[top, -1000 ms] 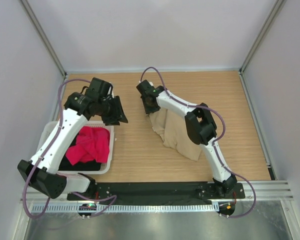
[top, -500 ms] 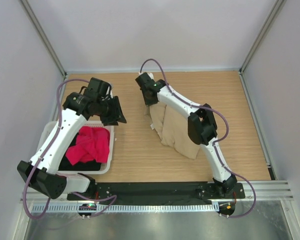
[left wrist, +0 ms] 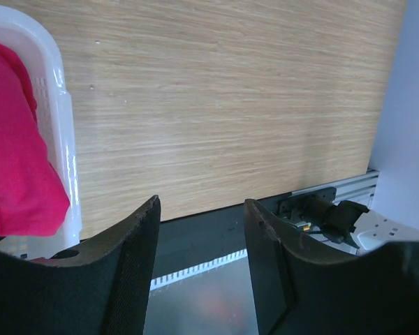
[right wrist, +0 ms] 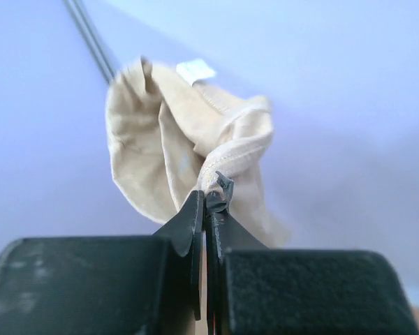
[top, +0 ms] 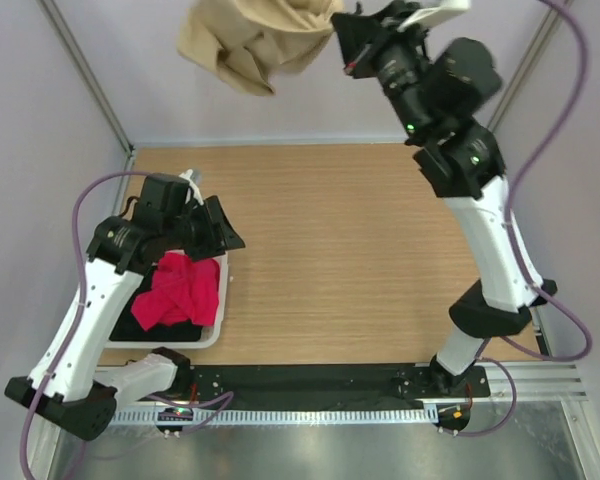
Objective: Fold and stack the t-shirts
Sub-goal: Flatten the tshirt out
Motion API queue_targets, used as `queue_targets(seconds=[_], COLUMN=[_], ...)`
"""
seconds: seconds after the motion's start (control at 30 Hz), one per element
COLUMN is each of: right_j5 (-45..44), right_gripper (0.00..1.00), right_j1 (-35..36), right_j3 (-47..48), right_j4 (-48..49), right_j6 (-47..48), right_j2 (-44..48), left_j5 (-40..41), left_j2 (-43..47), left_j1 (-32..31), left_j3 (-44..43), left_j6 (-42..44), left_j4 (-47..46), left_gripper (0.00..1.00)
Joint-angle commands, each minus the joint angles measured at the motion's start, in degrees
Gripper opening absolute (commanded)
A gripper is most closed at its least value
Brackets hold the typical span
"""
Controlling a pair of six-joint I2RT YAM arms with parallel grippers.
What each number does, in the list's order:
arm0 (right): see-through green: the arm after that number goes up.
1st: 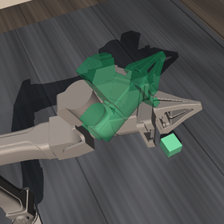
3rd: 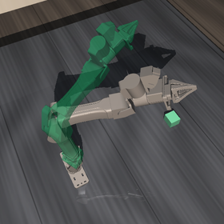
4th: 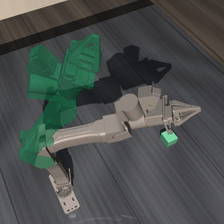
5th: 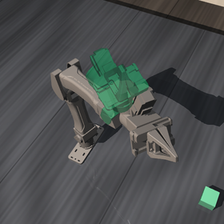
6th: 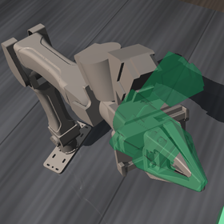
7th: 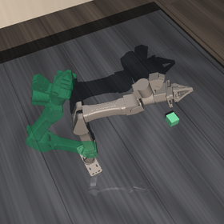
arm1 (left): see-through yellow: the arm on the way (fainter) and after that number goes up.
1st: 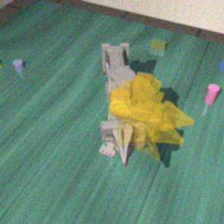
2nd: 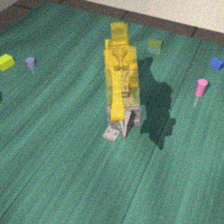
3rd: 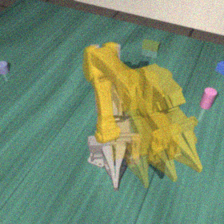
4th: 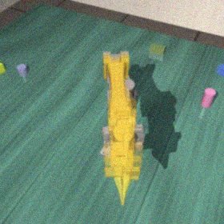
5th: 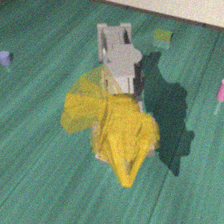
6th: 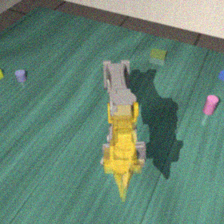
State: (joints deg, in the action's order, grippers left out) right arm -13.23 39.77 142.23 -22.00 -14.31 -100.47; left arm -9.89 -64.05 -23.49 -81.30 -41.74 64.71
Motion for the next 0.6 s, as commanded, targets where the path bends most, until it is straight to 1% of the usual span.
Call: queue_targets(seconds=[0.0,0.03,0.1,0.13,0.17,0.2,0.23,0.3,0.33,0.37,0.4,0.43,0.47,0.57], right_j5=[1.54,0.76,-4.94,-7.22,-10.12,-10.67,-10.85,-9.19,-8.13,-6.99,-5.59,-5.14,-4.79,-3.99], right_gripper=[0.01,0.01,0.01,0.01,0.01,0.01,0.01,0.01,0.01,0.01,0.01,0.01,0.01,0.01], right_j1=[0.22,0.22,0.22,0.31,0.22,0.22,0.13,0.22,0.22,0.13,0.22,0.31,0.31,0.31], right_j3=[-0.27,-6.82,-14.75,-21.14,-24.34,-28.29,-37.64,-47.53,-56.62,-60.63,-64.33,-70.19,-72.51,-78.24], right_j4=[-0.41,-0.67,-1.81,-3.39,-7.14,-8.4,-9.11,-10.17,-10.52,-11.74,-12.45,-13.32,-14.9,-18.33], right_j6=[-0.9,-1.42,-2.39,-2.83,-3.27,-4.93,-5.9,-10.54,-12.22,-13.46,-15.99,-16.97,-17.68,-19.88], right_j2=[2.0,4.03,8.59,12.19,14.31,18.6,21.34,26.26,28.9,32.84,34.88,36.38,39.61,44.72], left_j5=[1.45,1.8,2.94,3.12,3.47,3.47,3.39,3.47,3.56,3.48,3.21,3.21,2.95,2.16], left_j2=[3.84,5.59,7.18,7.8,8.93,9.47,9.91,11.49,12.1,13.07,13.34,13.51,13.69,13.78], left_j1=[0.28,0.37,0.28,0.37,0.37,0.28,0.28,0.28,0.37,0.28,0.28,0.37,0.28,0.28], left_j3=[1.14,1.4,2.11,2.37,2.63,3.16,3.42,4.56,5.0,5.36,5.79,6.23,6.5,7.38], left_j6=[-2.29,-2.65,-3.09,-3.18,-3.35,-3.61,-3.79,-4.23,-4.4,-4.49,-4.58,-4.76,-4.76,-4.58], left_j4=[-3.18,-3.27,-3.18,-2.92,-2.49,-2.13,-1.78,-1.16,-1.08,-1.16,-0.99,-0.81,-0.64,-0.55], left_gripper=[0.53,0.53,0.54,0.55,0.55,0.55,0.55,0.56,0.56,0.56,0.56,0.56,0.56,0.57])
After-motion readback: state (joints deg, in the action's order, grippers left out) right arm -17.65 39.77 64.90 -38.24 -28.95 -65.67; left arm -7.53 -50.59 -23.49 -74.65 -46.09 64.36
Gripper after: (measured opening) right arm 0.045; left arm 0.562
